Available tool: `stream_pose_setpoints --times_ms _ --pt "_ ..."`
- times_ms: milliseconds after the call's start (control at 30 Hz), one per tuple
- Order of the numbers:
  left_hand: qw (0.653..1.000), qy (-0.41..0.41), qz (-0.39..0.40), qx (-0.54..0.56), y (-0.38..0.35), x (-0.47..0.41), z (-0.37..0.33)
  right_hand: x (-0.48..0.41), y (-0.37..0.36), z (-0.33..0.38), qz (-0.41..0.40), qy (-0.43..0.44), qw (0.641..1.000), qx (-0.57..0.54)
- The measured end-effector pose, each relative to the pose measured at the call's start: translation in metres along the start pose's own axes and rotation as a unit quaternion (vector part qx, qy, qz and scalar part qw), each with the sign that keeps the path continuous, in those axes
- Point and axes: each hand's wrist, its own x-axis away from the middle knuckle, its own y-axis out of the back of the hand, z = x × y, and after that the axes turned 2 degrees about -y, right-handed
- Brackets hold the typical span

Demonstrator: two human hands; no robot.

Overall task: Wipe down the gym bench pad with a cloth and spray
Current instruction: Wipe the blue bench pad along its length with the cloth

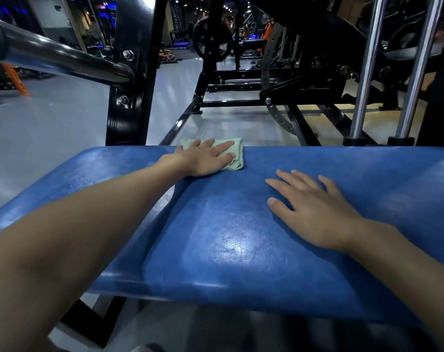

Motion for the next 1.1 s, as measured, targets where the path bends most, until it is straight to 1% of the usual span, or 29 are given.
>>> stream_pose_setpoints --times_ms 133,300,433,500,567,633,733,967,1100 --pt "1.000 -0.008 -0.001 -0.002 -0.006 0.024 -0.001 0.000 -0.001 -0.001 0.000 0.001 1.000 -0.003" --pt "0.999 -0.051 -0.014 -0.004 -0.022 0.121 -0.006 0.002 0.001 0.001 -0.006 0.000 1.000 -0.008" --pt "0.997 -0.070 -0.036 -0.021 -0.034 0.200 -0.011 0.003 0.005 0.004 0.004 -0.012 1.000 0.001" --pt "0.996 -0.074 -0.043 -0.028 -0.038 0.222 -0.012 0.002 0.008 0.008 -0.008 -0.016 1.000 0.011" --pt "0.996 -0.069 -0.043 -0.025 -0.039 0.226 -0.012 -0.002 0.010 0.014 -0.029 0.000 1.000 -0.004" --pt "0.997 -0.060 -0.041 -0.019 -0.037 0.216 -0.011 -0.007 0.009 0.021 -0.023 0.012 0.999 -0.032" --pt "0.998 -0.052 -0.031 -0.016 -0.031 0.179 -0.003 -0.014 0.001 0.026 0.012 0.013 1.000 -0.008" --pt "1.000 -0.003 -0.008 -0.001 -0.006 0.041 0.021 -0.014 -0.004 0.023 0.010 0.017 1.000 -0.002" --pt "1.000 0.022 0.007 0.009 0.005 0.006 0.024 -0.014 -0.004 0.023 0.009 0.015 1.000 -0.003"
